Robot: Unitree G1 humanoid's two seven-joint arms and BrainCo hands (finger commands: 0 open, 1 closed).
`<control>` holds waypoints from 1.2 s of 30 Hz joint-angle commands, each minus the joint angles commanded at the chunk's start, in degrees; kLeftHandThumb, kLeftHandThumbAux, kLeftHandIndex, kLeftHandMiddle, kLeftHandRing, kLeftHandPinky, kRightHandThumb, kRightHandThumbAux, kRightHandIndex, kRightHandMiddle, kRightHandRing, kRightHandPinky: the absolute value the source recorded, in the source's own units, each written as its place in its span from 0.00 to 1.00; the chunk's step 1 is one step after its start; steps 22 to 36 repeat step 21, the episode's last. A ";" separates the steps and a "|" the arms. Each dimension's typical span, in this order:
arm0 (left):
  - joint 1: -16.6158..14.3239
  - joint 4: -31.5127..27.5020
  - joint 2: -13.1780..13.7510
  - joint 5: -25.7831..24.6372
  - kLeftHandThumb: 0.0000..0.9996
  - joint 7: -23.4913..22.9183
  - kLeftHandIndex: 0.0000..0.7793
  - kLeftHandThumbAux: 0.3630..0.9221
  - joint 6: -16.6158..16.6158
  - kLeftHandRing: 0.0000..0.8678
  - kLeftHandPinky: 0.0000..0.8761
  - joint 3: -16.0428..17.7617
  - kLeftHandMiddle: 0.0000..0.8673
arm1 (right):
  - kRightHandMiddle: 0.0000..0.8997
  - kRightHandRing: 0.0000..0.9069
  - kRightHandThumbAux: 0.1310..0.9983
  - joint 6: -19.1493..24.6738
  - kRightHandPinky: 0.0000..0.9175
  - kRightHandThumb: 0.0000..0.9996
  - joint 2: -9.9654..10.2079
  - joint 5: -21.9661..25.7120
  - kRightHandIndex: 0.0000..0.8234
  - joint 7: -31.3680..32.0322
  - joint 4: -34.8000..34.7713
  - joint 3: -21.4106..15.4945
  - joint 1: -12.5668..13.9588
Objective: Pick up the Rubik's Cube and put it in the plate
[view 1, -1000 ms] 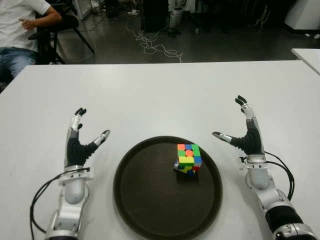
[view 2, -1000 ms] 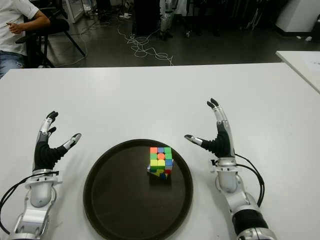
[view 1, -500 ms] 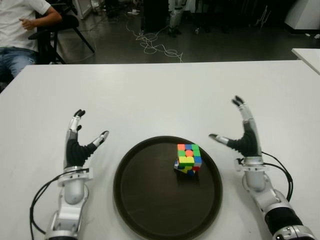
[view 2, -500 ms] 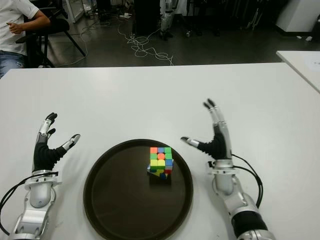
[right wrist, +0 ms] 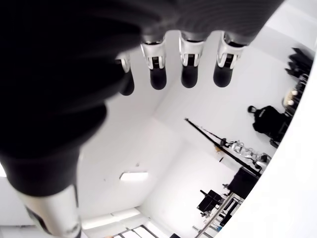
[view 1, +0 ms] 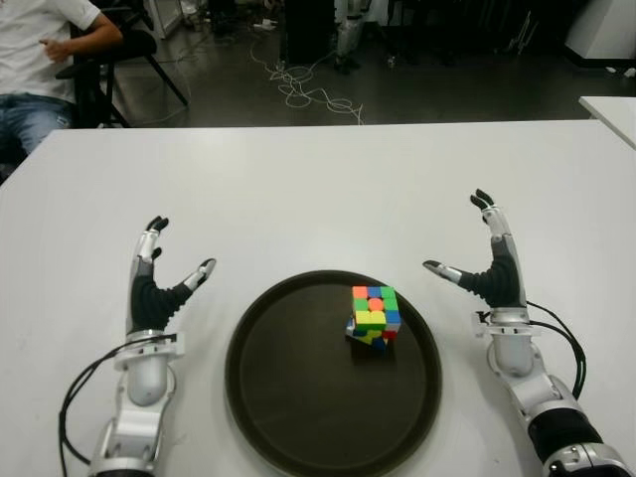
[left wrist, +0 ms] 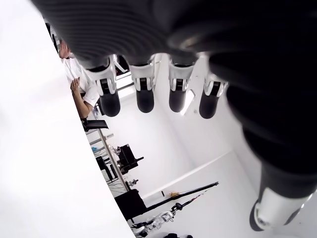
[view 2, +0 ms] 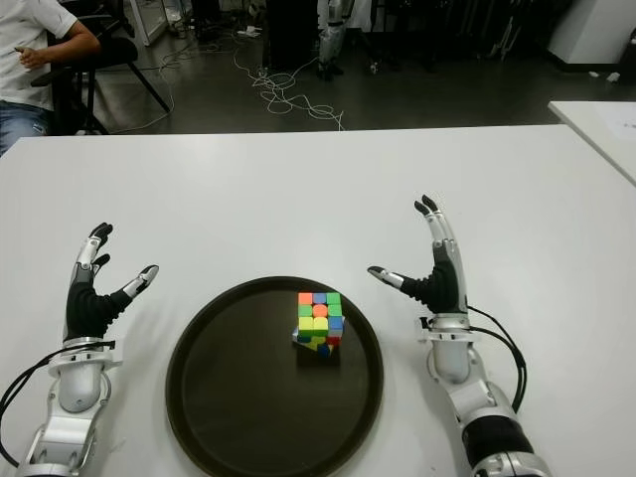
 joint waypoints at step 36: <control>-1.09 3.96 -0.91 -7.27 0.00 -3.15 0.00 0.40 1.12 0.00 0.00 2.47 0.00 | 0.00 0.00 0.66 16.87 0.00 0.00 2.43 14.01 0.00 16.79 -11.78 -3.25 4.12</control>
